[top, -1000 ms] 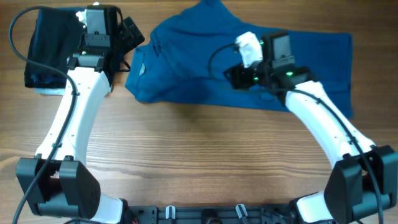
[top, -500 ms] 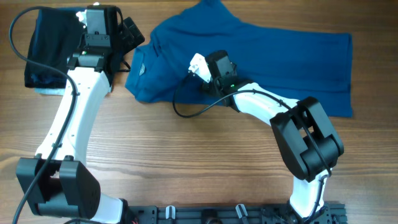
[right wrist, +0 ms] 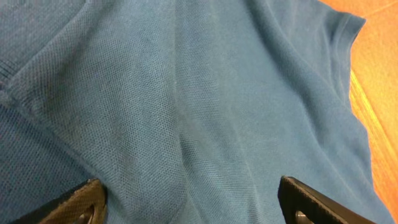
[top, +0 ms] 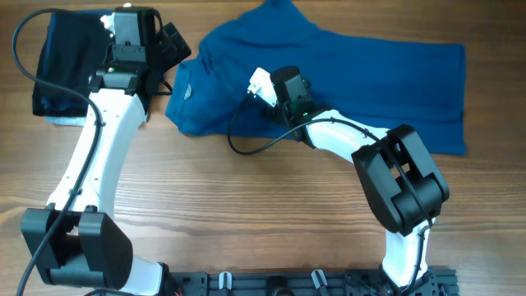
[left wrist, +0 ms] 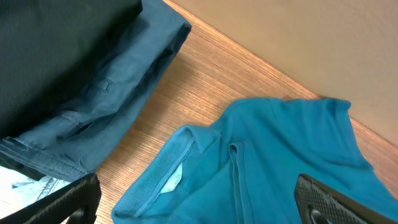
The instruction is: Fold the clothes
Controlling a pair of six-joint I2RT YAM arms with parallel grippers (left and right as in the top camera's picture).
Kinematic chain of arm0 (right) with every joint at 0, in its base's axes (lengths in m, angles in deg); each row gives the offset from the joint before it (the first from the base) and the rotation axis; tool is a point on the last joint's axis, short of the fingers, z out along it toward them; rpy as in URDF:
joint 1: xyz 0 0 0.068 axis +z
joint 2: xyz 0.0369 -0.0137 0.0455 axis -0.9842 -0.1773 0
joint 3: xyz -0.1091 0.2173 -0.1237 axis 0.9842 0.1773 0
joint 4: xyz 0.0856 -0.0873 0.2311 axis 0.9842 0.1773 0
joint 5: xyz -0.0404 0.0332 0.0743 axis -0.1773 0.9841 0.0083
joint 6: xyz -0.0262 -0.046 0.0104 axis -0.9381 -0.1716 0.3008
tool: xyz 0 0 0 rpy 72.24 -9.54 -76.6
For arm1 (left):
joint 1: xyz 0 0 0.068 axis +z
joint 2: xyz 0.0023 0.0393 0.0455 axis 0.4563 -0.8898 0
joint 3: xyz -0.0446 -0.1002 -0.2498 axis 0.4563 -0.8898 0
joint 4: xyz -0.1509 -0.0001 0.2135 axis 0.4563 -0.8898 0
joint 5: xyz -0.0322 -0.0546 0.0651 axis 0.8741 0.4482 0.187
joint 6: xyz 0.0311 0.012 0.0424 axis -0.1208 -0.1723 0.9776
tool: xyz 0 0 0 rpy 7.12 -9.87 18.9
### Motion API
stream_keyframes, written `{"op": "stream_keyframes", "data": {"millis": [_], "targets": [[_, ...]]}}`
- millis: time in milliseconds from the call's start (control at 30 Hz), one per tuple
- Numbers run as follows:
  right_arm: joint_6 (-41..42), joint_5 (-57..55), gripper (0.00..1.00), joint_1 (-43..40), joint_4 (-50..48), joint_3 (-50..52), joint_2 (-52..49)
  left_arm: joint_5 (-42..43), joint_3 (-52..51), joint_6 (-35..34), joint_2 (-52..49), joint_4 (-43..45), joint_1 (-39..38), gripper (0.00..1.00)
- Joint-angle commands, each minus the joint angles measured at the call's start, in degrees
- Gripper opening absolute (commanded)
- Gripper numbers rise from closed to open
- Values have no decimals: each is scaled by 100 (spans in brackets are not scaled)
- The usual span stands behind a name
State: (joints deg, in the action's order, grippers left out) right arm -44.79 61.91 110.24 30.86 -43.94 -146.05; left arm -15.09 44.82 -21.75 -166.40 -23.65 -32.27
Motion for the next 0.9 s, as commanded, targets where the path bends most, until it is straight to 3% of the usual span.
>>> {"op": "stream_keyframes", "data": {"millis": [0,100,233,333,400,667,700,767,867], "targets": [[286,-31,87,55,-37,-15,-94,46,0,-57,-63,15,33,100],[282,-13,77,39,-37,-13,-94,46,0,-57,-63,13,33,100],[280,31,54,20,-63,-13,-96,44,0,-57,-63,13,33,100],[282,28,29,11,-210,-13,-96,46,0,-57,-63,13,33,100],[299,24,21,-22,-452,-13,-96,46,0,-57,-63,15,33,100],[282,127,20,-424,-820,-13,-98,46,0,-57,-63,13,33,100],[293,299,23,-487,-813,-13,-105,46,0,-57,-63,13,33,100],[463,533,40,-520,-852,-15,-74,46,0,-57,-63,13,33,100],[400,693,49,-243,-688,-20,289,44,0,-57,-63,13,33,100]]}}
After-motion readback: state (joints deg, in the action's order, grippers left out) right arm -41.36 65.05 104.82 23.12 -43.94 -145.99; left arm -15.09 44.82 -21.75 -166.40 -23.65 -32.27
